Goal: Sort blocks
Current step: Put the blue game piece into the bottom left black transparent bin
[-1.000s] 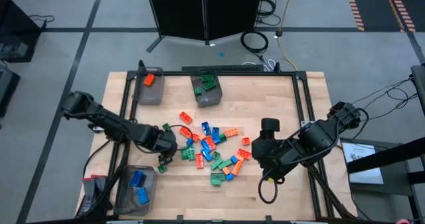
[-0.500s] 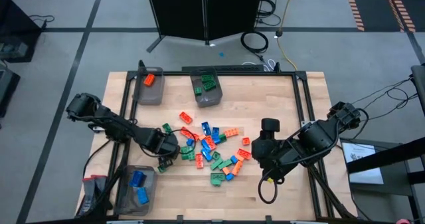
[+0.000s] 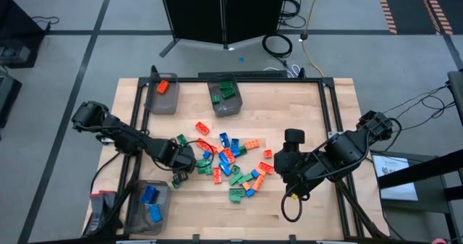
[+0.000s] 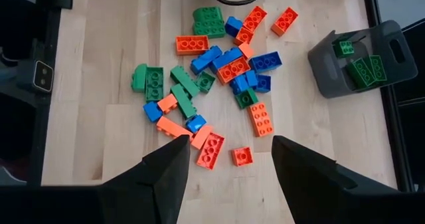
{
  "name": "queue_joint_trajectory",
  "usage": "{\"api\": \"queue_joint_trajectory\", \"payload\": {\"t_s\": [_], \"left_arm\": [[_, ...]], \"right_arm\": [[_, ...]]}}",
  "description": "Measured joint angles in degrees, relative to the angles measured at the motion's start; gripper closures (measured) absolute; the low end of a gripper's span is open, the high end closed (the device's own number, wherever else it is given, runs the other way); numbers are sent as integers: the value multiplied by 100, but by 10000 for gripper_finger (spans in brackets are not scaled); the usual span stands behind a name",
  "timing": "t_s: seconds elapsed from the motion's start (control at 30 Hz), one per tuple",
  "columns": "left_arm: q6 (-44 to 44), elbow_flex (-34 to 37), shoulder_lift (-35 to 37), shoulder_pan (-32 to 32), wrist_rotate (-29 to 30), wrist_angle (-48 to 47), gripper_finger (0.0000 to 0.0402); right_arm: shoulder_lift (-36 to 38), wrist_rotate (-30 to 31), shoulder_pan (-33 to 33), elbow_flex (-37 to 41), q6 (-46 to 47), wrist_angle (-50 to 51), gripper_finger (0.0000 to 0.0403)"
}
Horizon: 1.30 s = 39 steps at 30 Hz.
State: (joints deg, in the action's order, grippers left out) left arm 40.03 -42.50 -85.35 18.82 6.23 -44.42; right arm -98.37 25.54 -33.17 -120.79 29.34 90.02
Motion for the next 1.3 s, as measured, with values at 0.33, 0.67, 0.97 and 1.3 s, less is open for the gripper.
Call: {"api": "queue_joint_trajectory", "payload": {"t_s": [0.33, 0.67, 0.97, 1.3], "left_arm": [[45, -1257, 329, 339, -218, -1593, 283], [1593, -2462, 497, 1791, -474, -2577, 275], [3654, -2473, 486, 3289, -601, -2763, 273], [3772, -2359, 422, 3724, -442, -2800, 260]], "right_arm": [[0, 48, 0, 0, 0, 0, 193], [0, 354, 2, 0, -68, 0, 193], [1, 482, 18, 361, -309, -270, 193], [-2, 458, 57, 821, -355, -706, 193]]}}
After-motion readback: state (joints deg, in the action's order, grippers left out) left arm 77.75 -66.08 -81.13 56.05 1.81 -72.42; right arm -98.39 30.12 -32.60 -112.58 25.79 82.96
